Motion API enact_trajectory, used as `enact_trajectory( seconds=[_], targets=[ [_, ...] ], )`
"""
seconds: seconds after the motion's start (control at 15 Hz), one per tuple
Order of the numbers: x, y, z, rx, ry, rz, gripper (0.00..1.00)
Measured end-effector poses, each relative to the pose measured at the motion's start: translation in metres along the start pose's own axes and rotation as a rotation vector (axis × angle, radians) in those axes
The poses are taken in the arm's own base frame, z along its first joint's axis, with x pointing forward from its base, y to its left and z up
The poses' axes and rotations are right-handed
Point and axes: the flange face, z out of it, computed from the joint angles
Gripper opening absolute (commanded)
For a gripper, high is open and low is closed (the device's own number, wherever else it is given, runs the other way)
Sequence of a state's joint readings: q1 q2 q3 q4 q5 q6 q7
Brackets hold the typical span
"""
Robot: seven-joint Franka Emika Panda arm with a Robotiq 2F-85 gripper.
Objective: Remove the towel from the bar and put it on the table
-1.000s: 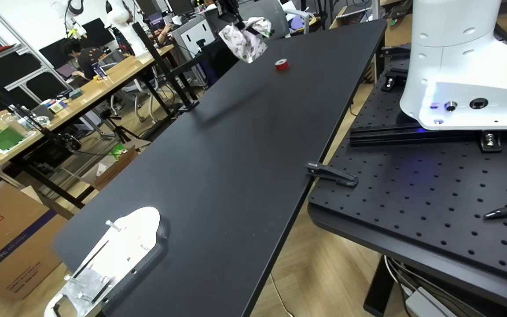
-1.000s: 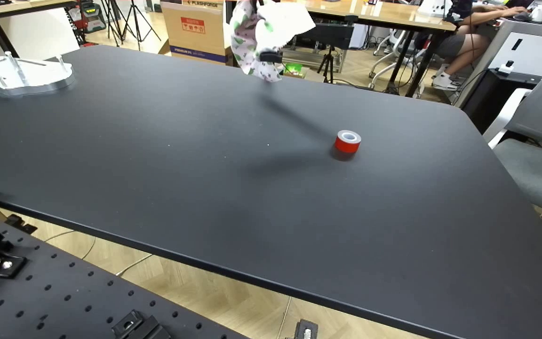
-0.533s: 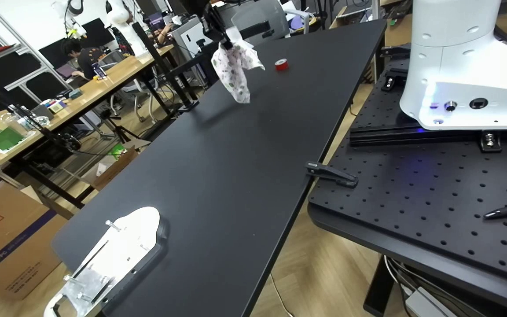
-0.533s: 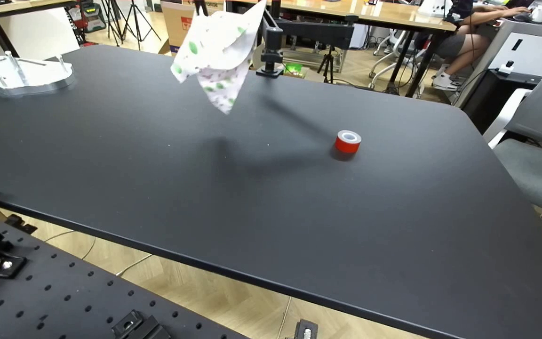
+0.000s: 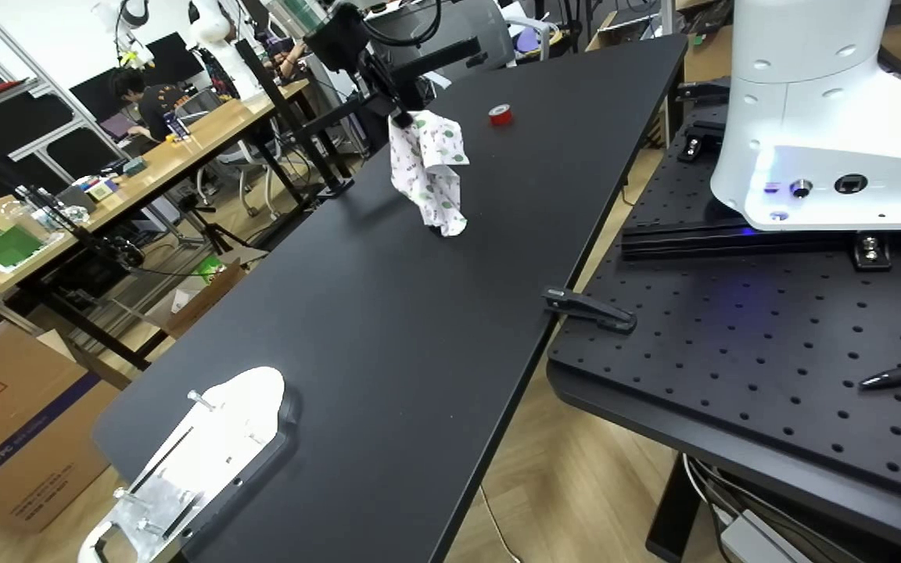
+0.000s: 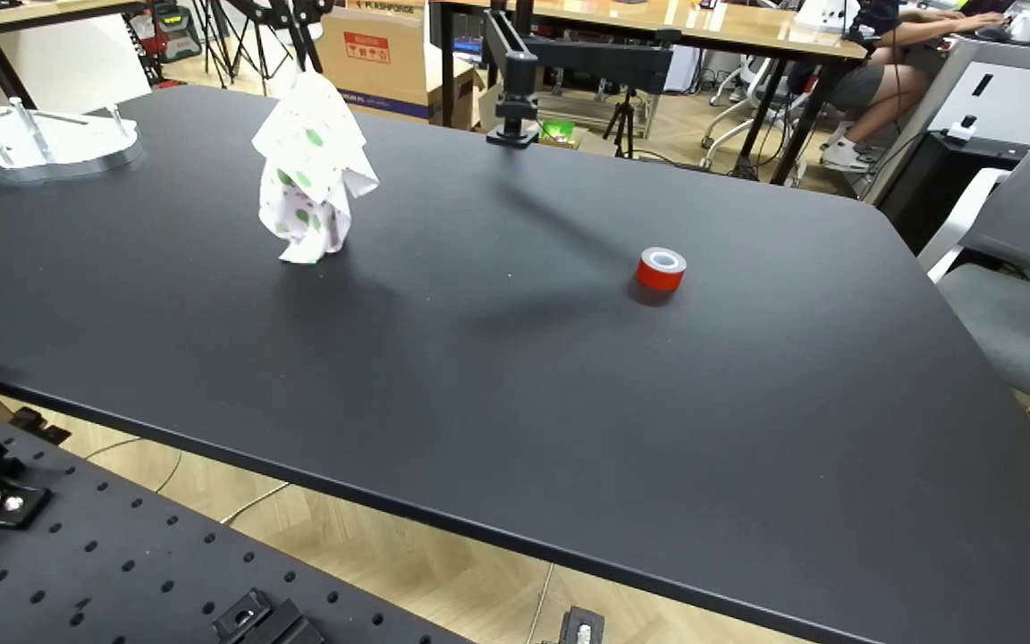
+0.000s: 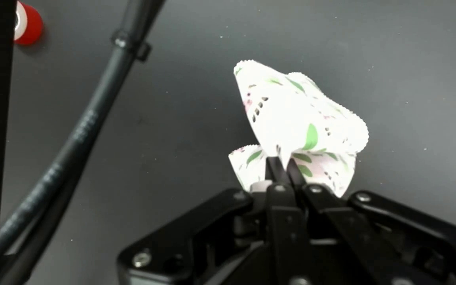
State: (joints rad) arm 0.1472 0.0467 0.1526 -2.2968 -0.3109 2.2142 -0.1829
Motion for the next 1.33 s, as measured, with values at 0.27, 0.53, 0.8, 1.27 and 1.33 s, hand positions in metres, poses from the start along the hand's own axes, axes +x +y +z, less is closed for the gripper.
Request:
enact_trajectory(
  seconds=[0.27,0.53,0.8,1.27,1.33],
  targets=[
    [0.01,0.0,0.024,-0.041,0.025,0.163,0.01],
    [0.013,0.002,0.047,-0.022,-0.011,0.328,0.29],
    [0.016,0.007,0.062,-0.007,-0.044,0.401,0.55],
    [0.017,0.012,0.065,0.054,-0.054,0.479,0.99],
    [0.017,0.013,0.064,0.061,-0.046,0.489,1.0]
  ],
)
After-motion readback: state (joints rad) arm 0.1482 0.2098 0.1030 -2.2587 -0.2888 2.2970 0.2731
